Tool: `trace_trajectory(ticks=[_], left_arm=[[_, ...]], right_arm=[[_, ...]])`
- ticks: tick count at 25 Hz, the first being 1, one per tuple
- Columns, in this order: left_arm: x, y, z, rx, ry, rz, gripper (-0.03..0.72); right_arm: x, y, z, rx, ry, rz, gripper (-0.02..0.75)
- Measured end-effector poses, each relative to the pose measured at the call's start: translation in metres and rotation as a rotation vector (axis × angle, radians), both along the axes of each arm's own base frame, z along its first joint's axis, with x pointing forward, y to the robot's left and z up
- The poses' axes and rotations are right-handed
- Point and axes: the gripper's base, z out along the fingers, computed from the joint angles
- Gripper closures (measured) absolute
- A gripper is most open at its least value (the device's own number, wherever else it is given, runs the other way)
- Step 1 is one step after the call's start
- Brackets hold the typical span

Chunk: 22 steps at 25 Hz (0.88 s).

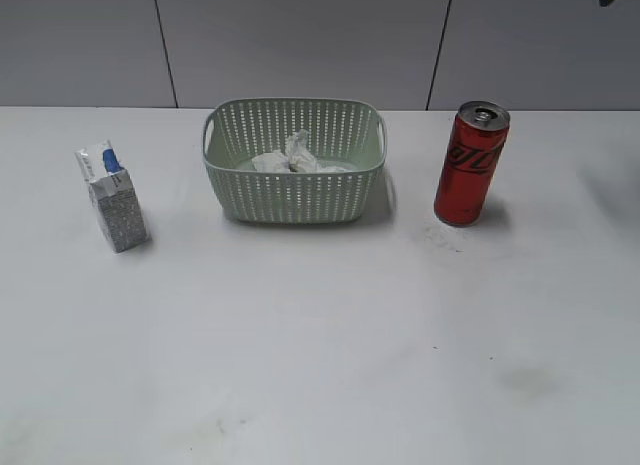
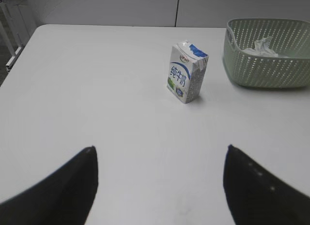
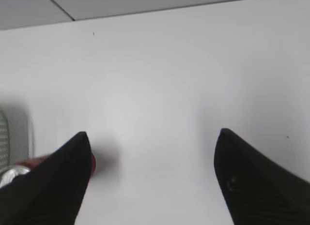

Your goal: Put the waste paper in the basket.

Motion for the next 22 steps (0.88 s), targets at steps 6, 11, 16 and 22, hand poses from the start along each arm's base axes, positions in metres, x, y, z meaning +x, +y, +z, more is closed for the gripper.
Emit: trace_trajectory(ticks=[6, 11, 16, 22], left_arm=[[0.000, 0.000, 0.000, 0.000, 0.000, 0.000, 0.096], [0.000, 0.000, 0.000, 0.000, 0.000, 0.000, 0.096], [0.000, 0.000, 0.000, 0.000, 0.000, 0.000, 0.096], [0.000, 0.000, 0.000, 0.000, 0.000, 0.000, 0.096]], right_arm=[[-0.066, 0.002, -0.002, -0.039, 0.103, 0.089, 0.144], [-0.131, 0.004, -0.008, -0.050, 0.141, 0.089, 0.144], [-0.193, 0.004, -0.028, -0.076, 0.110, 0.074, 0.146], [-0.254, 0.006, -0.057, -0.084, 0.071, 0.059, 0.146]])
